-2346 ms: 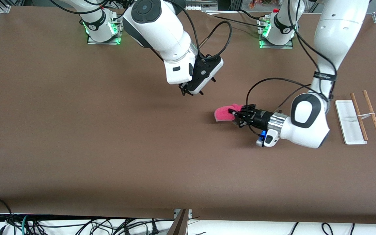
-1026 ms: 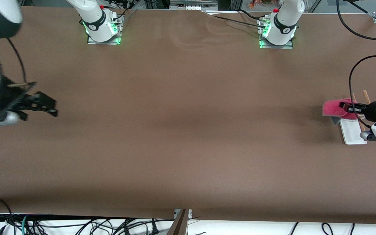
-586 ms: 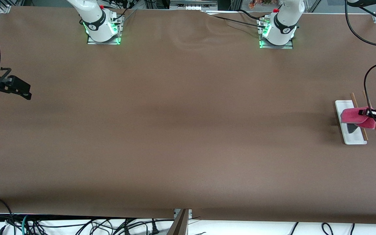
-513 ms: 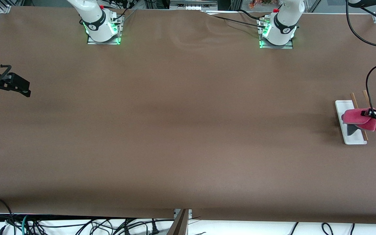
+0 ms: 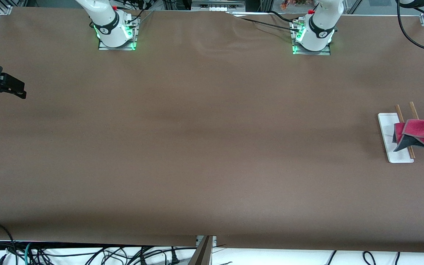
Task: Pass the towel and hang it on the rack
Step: 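Lower the towel onto the wooden dowels of the white rack, then open the left gripper and raise it away from the rack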
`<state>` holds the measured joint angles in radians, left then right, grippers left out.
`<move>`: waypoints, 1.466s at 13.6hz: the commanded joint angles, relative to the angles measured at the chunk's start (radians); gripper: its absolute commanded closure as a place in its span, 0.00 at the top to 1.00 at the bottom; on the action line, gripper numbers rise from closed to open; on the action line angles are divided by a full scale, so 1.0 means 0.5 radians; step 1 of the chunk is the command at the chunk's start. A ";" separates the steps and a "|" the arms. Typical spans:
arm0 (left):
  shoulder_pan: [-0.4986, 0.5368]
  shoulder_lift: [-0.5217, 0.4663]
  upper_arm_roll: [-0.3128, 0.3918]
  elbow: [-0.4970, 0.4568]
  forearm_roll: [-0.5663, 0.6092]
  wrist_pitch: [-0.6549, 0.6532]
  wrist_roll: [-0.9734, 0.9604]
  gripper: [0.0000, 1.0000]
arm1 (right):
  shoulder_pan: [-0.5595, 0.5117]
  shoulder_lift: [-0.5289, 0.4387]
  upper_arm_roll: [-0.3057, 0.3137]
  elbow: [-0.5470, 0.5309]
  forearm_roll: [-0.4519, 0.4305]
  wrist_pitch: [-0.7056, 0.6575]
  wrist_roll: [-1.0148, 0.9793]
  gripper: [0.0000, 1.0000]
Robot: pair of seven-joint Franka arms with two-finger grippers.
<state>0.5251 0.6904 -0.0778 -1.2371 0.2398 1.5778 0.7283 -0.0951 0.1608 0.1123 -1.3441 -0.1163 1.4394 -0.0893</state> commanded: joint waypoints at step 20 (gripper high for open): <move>0.018 -0.009 -0.053 0.032 0.054 0.054 0.062 1.00 | -0.015 -0.095 -0.028 -0.131 0.107 -0.155 -0.085 1.00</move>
<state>0.5402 0.7024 -0.0965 -1.2213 0.2398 1.6130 0.7545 -0.0952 0.1258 0.1011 -1.3934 -0.0827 1.3569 -0.1205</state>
